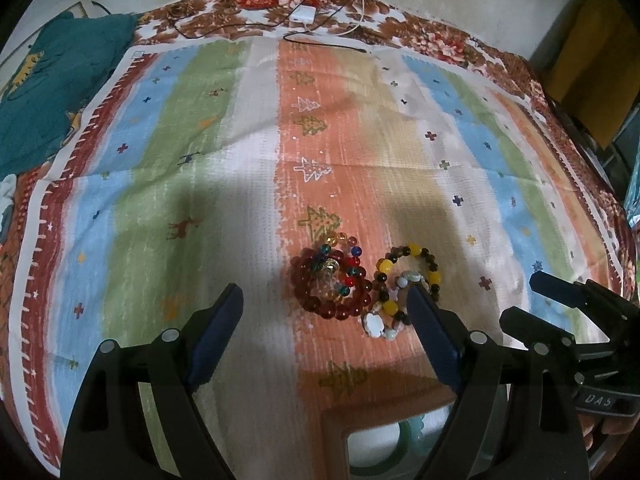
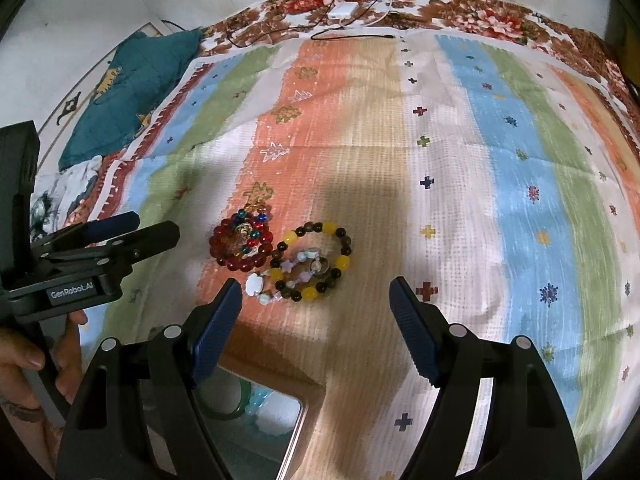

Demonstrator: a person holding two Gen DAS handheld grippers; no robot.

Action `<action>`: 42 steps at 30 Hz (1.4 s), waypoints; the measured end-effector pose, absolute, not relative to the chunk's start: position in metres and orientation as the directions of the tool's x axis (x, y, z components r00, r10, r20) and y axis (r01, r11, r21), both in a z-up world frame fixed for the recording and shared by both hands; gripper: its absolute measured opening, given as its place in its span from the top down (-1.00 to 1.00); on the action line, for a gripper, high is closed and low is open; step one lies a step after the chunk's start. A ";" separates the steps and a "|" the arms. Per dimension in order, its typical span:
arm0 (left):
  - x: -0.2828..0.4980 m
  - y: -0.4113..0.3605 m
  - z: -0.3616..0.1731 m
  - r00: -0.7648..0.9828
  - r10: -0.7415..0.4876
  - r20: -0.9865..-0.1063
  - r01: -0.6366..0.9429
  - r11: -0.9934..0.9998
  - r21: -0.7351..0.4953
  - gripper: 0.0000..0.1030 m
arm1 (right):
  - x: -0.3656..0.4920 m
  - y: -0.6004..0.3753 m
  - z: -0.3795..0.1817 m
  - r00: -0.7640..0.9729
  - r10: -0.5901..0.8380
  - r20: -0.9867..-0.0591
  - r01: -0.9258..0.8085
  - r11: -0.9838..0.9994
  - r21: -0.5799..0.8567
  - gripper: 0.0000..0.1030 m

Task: Organize jewelry
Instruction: 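Move both tools back over the remaining bracelets on the cloth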

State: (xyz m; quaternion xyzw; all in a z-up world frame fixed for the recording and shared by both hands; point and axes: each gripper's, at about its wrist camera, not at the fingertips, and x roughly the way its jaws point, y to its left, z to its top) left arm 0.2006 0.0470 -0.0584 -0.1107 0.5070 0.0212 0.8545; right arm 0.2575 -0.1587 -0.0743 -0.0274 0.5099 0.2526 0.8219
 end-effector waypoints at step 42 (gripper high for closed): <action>0.267 0.037 -0.114 0.361 -0.054 -0.931 -0.083 0.992 -0.090 -0.57 | 0.309 -0.130 -0.124 0.315 0.279 -0.907 -0.448 0.886 0.117 -0.48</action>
